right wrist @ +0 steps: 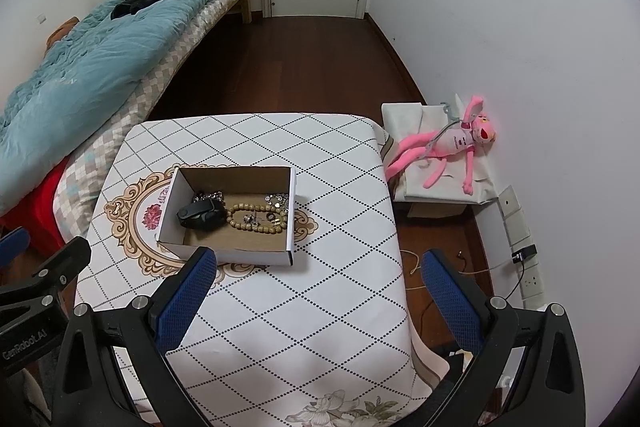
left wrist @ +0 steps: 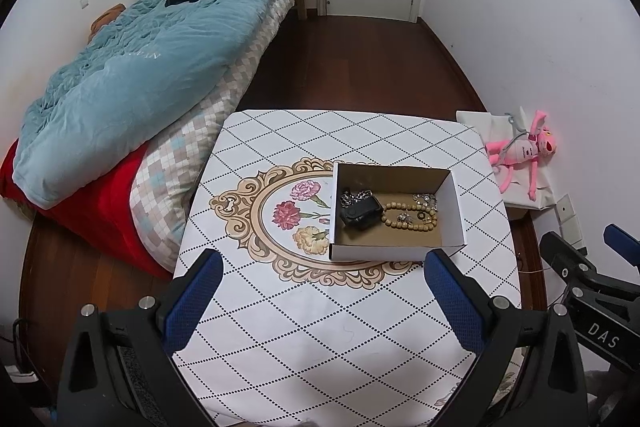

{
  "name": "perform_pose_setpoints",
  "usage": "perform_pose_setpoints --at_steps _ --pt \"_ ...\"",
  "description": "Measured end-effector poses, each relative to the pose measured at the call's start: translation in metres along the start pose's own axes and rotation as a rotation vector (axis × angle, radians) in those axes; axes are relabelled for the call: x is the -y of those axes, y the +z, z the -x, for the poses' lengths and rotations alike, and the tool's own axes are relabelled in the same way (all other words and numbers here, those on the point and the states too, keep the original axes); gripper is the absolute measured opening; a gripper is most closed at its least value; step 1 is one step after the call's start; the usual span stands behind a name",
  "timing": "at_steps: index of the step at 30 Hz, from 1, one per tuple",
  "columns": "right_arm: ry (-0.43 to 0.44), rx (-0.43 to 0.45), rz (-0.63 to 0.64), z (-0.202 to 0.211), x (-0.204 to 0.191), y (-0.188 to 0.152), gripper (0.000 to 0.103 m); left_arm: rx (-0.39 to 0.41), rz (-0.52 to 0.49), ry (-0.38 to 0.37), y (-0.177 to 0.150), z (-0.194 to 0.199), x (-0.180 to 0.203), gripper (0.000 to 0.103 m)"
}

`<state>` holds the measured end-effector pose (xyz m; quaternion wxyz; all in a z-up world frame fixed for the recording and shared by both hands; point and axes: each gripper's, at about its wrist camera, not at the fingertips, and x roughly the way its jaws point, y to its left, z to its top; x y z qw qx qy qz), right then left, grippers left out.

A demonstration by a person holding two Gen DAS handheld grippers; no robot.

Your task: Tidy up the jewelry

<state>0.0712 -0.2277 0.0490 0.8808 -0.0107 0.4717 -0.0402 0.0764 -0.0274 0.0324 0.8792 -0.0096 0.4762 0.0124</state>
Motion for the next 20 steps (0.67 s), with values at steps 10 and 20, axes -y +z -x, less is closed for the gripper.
perform_pose_setpoints --at_steps 10,20 --pt "0.004 0.003 -0.002 0.0006 0.0019 0.0027 0.103 -0.002 -0.003 -0.006 0.0019 0.0011 0.001 0.103" --pt "0.003 0.001 0.0 0.0007 0.0021 0.0047 0.103 0.004 -0.007 0.0 0.0013 0.0014 0.0045 0.103"
